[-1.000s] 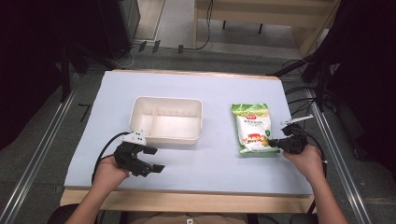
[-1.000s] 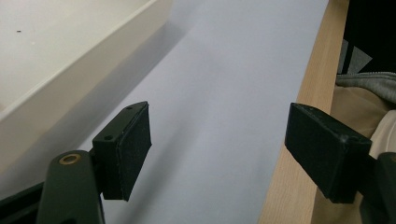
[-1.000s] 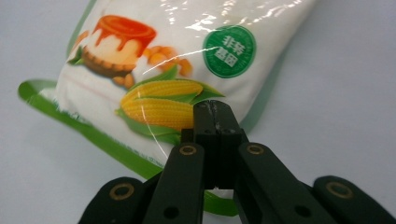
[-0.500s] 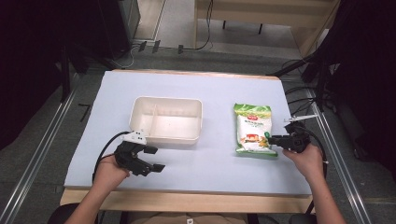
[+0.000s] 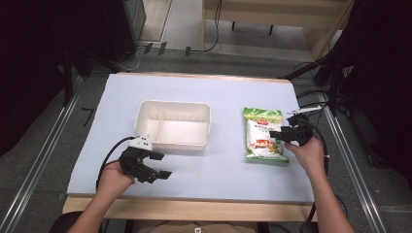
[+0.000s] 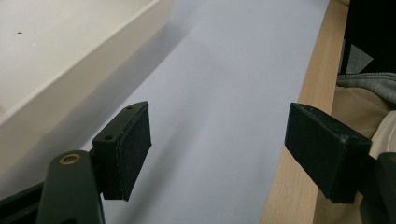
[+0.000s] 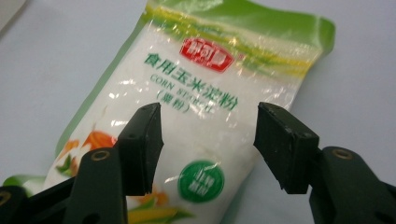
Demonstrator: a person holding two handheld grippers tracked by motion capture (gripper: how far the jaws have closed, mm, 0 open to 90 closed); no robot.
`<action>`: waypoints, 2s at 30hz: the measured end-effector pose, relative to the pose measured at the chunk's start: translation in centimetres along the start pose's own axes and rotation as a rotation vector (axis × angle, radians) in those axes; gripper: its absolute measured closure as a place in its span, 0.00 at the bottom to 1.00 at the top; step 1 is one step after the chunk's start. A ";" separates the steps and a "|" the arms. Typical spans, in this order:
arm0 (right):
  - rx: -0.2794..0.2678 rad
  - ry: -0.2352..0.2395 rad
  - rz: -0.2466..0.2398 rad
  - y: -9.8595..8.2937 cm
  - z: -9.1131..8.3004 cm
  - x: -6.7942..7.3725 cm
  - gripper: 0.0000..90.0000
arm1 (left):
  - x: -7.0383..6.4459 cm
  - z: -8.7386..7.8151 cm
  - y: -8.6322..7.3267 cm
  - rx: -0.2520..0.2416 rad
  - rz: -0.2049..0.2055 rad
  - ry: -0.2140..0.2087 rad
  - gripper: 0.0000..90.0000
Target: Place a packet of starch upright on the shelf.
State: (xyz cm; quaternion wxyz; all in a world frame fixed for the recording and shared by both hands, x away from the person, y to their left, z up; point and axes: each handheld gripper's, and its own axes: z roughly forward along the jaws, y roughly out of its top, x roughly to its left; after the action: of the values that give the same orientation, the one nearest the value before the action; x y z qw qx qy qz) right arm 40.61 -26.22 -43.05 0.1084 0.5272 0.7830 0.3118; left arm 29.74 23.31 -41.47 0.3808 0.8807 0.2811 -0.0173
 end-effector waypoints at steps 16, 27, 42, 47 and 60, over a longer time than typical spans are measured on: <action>0.029 -0.067 0.152 2.4 3.8 -3.2 0.41 | 0.0 0.0 0.0 0.001 0.003 -0.001 0.26; 0.046 0.029 0.233 3.0 5.8 -3.6 0.42 | 0.0 0.1 0.0 -0.003 0.003 -0.003 0.26; 0.066 0.073 0.236 2.6 5.7 -3.0 0.91 | -0.1 0.2 0.0 -0.004 0.003 -0.005 0.26; 0.081 0.102 0.284 2.7 5.6 -3.2 0.97 | -0.1 0.0 0.0 -0.001 0.006 -0.005 0.26; 0.064 0.068 0.210 3.7 3.6 -1.8 0.99 | -0.1 -0.3 0.0 -0.015 -0.002 -0.002 0.26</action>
State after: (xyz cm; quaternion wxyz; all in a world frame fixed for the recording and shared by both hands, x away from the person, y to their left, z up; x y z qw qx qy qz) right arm 45.92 -25.54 -43.93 0.0317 0.5987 0.7363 0.3137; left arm 29.59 23.49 -41.22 0.3877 0.8776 0.2816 -0.0162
